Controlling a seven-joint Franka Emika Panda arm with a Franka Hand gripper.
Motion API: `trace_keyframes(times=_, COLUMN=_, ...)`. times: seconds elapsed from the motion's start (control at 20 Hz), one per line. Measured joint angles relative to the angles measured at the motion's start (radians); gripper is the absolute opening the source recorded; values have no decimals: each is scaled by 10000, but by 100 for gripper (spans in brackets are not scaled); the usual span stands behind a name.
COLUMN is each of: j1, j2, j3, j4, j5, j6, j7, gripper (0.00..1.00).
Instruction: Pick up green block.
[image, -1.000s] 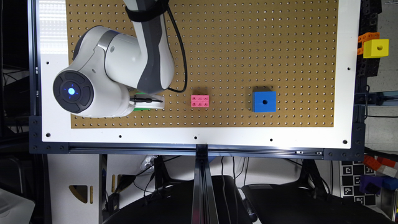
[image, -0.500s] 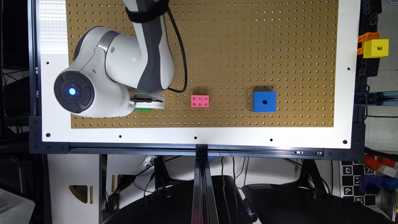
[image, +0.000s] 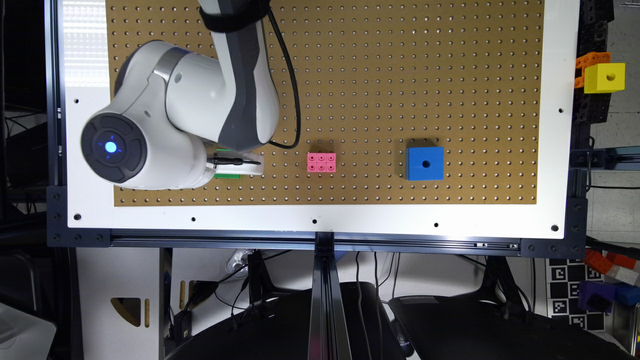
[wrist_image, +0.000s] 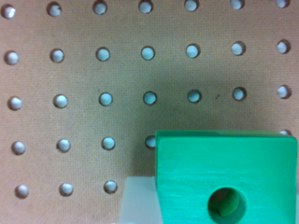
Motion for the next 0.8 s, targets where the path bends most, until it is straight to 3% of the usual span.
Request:
trace_keyframes(times=0.3, j1=0, j2=-380, j3=0, j4=-3, j5=0, j6=-378, j7=0, gripper=0)
trace_keyframes(times=0.65, j1=0, j2=-1570, j3=1, j4=-6, j5=0, j6=-1566, j7=1, gripper=0)
trace_keyframes(times=0.8, j1=0, j2=-1775, j3=1, j4=-6, j5=0, j6=-1780, j7=2, gripper=0)
